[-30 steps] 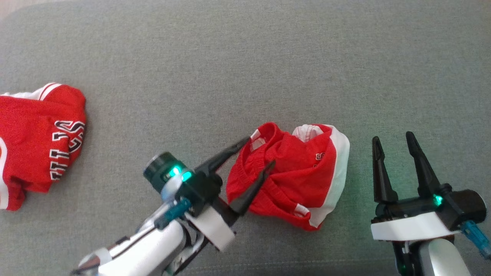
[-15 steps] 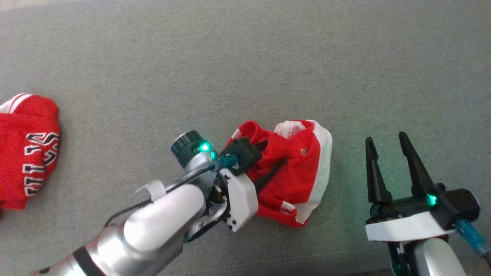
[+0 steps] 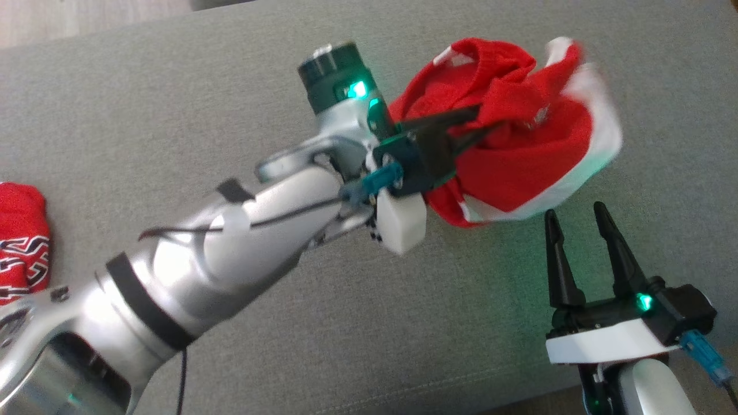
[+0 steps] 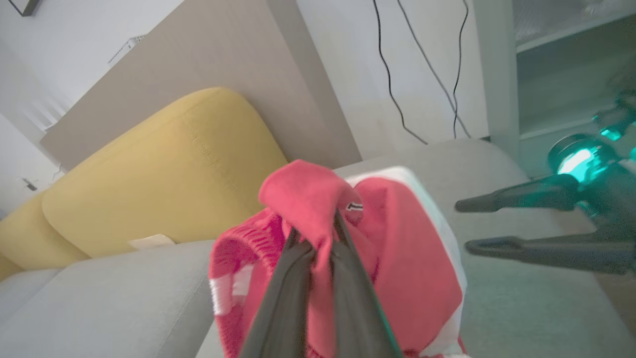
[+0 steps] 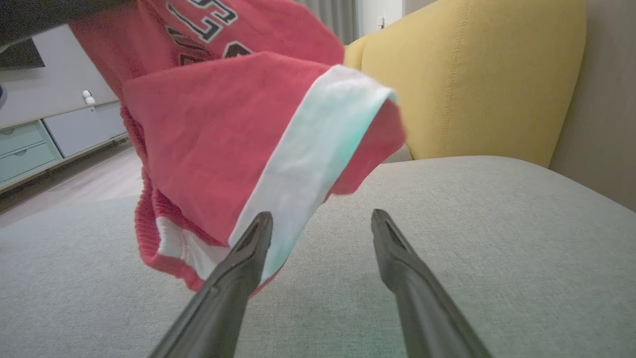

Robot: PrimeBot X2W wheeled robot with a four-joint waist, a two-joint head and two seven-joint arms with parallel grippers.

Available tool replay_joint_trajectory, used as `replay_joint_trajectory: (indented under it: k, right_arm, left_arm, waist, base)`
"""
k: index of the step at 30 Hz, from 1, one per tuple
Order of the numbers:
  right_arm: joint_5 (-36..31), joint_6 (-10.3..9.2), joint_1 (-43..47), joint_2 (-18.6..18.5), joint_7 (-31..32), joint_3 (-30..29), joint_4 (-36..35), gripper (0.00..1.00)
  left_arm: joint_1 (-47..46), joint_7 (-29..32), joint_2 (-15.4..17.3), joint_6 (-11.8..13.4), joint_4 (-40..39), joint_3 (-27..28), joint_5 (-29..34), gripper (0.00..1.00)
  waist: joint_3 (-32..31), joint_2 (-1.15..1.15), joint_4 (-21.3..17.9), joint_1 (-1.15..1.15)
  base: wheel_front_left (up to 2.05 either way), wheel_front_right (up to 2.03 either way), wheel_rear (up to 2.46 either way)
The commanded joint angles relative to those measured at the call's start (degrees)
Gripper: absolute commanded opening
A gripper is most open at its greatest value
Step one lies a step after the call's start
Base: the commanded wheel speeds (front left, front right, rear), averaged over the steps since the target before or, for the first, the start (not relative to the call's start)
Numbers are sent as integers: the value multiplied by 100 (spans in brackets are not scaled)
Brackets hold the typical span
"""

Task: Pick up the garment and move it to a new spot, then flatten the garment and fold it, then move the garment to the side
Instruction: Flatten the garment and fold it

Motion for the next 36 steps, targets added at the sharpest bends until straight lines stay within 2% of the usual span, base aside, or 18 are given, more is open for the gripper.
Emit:
replay_joint_trajectory:
  k: [1, 4, 5, 6, 9, 13, 16, 20, 22, 24, 25, 27, 30, 36]
  right_arm:
    - [21, 44, -97, -31, -37, 149, -166, 100]
    - [-3, 44, -138, -31, -37, 165, -191, 100]
    - [-12, 44, -159, -31, -37, 177, -197, 100]
    - [-19, 44, -180, -31, -37, 189, -201, 100]
    - [-25, 44, -176, -31, -37, 128, -241, 100]
    - [-68, 44, -19, -31, -37, -56, -275, 100]
    - [-70, 44, 62, -31, -37, -106, -277, 100]
    - [-56, 44, 111, -31, -37, -127, -303, 100]
    - [-71, 44, 114, -31, -37, -157, -303, 100]
    - [-97, 44, 78, -31, -37, -139, -299, 100]
    - [-106, 44, 55, -31, -37, -125, -297, 100]
    - [-114, 44, 29, -31, -37, -108, -291, 100]
    - [-135, 44, -44, -31, -37, -90, -299, 100]
    - [-198, 44, -59, -31, -37, -100, -295, 100]
  left_arm:
    - [-202, 45, 53, -10, 77, 153, 6, 0]
    - [-228, -53, -139, 66, 704, 204, -71, 0]
    - [-187, -107, -213, 162, 941, 243, -95, 90]
    - [-142, -175, -282, 277, 1149, 257, -75, 100]
    - [117, -334, -512, 591, 1509, 360, -173, 100]
    - [611, -455, -661, 1100, 1278, 534, -326, 100]
    - [1196, -494, -497, 1509, 666, 682, -476, 100]
    - [2140, -51, -23, 1774, -213, 553, -752, 100]
    - [2580, 190, 79, 1717, -576, 481, -1080, 100]
    - [2859, 240, 91, 1387, -830, 391, -1456, 100]
    - [2945, 265, 89, 1312, -842, 407, -1613, 100]
    - [2922, 271, 99, 1233, -821, 362, -1610, 100]
    - [2743, 214, 12, 967, -652, 199, -1513, 100]
    - [2209, 164, -384, 861, 91, 72, -1230, 100]
  waist:
    - [17, 0, -43, 0]
    - [98, 0, -80, 0]
    - [135, 0, -90, 0]
    - [165, 0, -98, 0]
    - [214, 0, -42, 0]
    - [218, 0, 147, 0]
    - [166, 0, 252, 0]
    - [103, 0, 467, 0]
    - [80, 0, 586, 0]
    - [70, 0, 653, 0]
    - [72, 0, 677, 0]
    - [82, 0, 690, 0]
    - [141, 0, 707, 0]
    - [300, 0, 600, 0]
  base:
    - [0, 0, 0]
    - [0, 0, 0]
    - [0, 0, 0]
    - [0, 0, 0]
    - [0, 0, 0]
    - [0, 0, 0]
    - [0, 0, 0]
    - [0, 0, 0]
    - [0, 0, 0]
    - [0, 0, 0]
    - [0, 0, 0]
    - [0, 0, 0]
    - [0, 0, 0]
    - [0, 0, 0]
